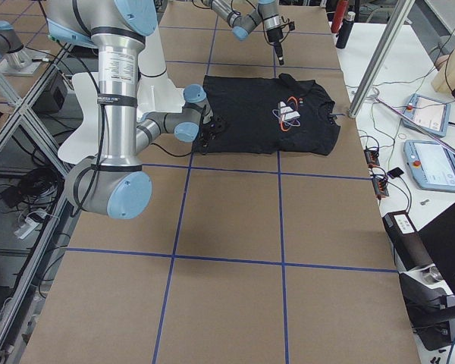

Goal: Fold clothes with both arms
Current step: 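Move the right gripper to the shirt's bottom hem corner nearest the robot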

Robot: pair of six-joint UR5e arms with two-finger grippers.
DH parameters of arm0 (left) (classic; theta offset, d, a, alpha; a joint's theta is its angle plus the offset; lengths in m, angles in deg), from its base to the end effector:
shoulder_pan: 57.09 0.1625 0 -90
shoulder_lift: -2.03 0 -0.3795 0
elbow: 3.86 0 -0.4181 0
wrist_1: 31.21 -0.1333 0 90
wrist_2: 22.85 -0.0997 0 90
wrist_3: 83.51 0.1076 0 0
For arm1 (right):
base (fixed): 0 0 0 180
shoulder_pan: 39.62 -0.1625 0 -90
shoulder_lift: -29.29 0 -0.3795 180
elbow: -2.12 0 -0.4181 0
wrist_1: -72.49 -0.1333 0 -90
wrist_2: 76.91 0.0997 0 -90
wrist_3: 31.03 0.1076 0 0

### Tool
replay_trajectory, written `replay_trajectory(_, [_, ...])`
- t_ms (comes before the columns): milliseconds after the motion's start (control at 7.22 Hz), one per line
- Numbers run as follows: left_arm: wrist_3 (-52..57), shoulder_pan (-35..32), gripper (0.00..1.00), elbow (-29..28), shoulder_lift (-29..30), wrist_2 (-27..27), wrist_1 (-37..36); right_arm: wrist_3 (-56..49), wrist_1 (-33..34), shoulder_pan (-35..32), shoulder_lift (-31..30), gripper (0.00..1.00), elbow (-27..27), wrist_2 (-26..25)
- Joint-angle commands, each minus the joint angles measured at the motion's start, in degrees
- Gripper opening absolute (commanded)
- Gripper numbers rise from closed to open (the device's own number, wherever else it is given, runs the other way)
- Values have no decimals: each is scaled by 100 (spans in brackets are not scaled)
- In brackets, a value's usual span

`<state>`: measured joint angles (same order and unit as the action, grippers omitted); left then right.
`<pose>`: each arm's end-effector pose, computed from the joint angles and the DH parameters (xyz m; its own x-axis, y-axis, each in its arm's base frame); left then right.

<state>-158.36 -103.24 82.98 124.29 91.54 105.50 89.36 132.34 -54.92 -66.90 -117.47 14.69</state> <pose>0.4121 -0.5572 0.2074 0.2631 0.0697 -0.9622 0.3219 0.9339 0.1557 -0.4368 -0.2546 0.3574 0.3718 0.6260 0.6855 -0.4987 0.7575 -0.4212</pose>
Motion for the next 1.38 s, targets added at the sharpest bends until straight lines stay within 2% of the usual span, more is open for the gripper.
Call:
replay_trajectory(0, [-56,80,98,35,0,-31,4,581,0,710,-110,92,-37,-658])
replay_trajectory(277, [-56,80,98,27,0,-58,4,582,0,1010,-206,87,-81,-687])
replay_trajectory(554, [-56,115,98,18,-9,-154,4,582,0,1029,-242,75,-90,-687])
replay_trajectory(831, [-56,220,98,0,-18,-390,4,573,0,1029,-348,72,-82,-757])
replay_trajectory(1108, [-56,256,98,-9,-18,-409,4,573,0,1038,-383,66,-108,-819])
replay_trajectory(1246, [-47,256,98,0,-18,-418,4,582,0,1047,-366,66,-117,-819])
